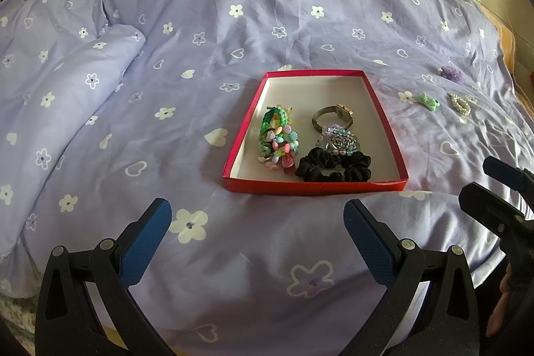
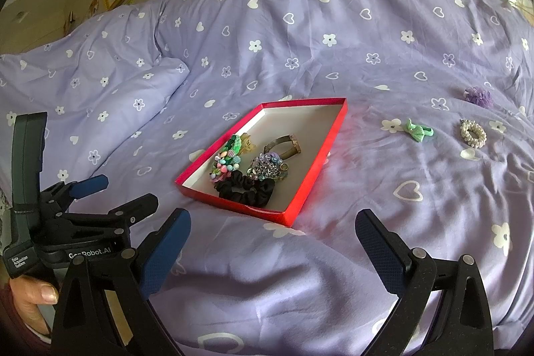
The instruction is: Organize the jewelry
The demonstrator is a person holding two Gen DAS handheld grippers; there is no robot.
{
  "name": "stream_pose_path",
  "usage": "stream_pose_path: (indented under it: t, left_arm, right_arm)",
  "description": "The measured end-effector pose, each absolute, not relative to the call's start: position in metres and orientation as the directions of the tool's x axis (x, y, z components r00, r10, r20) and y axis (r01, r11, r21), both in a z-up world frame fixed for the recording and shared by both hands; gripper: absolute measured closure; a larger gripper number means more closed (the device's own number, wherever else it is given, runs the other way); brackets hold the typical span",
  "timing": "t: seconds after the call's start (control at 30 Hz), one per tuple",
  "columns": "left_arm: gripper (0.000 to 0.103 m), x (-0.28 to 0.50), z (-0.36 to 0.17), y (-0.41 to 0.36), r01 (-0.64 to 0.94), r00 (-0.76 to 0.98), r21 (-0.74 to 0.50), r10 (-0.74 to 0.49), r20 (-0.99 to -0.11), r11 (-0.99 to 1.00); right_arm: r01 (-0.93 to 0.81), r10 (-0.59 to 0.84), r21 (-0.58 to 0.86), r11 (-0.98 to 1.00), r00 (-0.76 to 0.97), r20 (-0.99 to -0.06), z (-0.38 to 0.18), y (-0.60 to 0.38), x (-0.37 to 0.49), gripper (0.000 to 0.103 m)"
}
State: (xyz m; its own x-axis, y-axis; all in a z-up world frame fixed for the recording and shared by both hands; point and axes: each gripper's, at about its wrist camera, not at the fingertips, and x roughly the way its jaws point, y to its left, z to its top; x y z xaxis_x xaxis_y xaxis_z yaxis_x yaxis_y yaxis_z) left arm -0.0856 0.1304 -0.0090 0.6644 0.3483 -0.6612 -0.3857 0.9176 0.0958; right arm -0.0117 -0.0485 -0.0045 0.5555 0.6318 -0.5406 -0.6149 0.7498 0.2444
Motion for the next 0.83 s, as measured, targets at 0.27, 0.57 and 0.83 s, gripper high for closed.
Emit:
stream_pose_path:
  t: [0.27, 0.57, 0.83]
  left_arm:
    - [0.000, -0.085, -0.009, 0.131, -0.385, 0.664, 0.094, 0.346, -0.662, 0.918]
    - [0.000, -0.082, -0.009, 0.123, -0.381, 0.664, 0.085, 0.336, -0.668, 0.921]
    - [0.000, -0.072, -0.012, 0.128, -0.360, 0.671, 0.049, 0.295, -0.681, 0.932]
  right_arm:
    - [-0.616, 0.633, 0.247, 0.748, 0.552, -0.542, -0.004, -0.048, -0.009, 0.003]
    - [-0.609, 0.630, 0.252, 0.752, 0.551, -0.547, -0.006, -0.050, -0.005, 0.003]
    - [-0.605, 0.626, 0.258, 0.753, 0.537, -0.566, -0.012, -0.049, 0.002, 0.003]
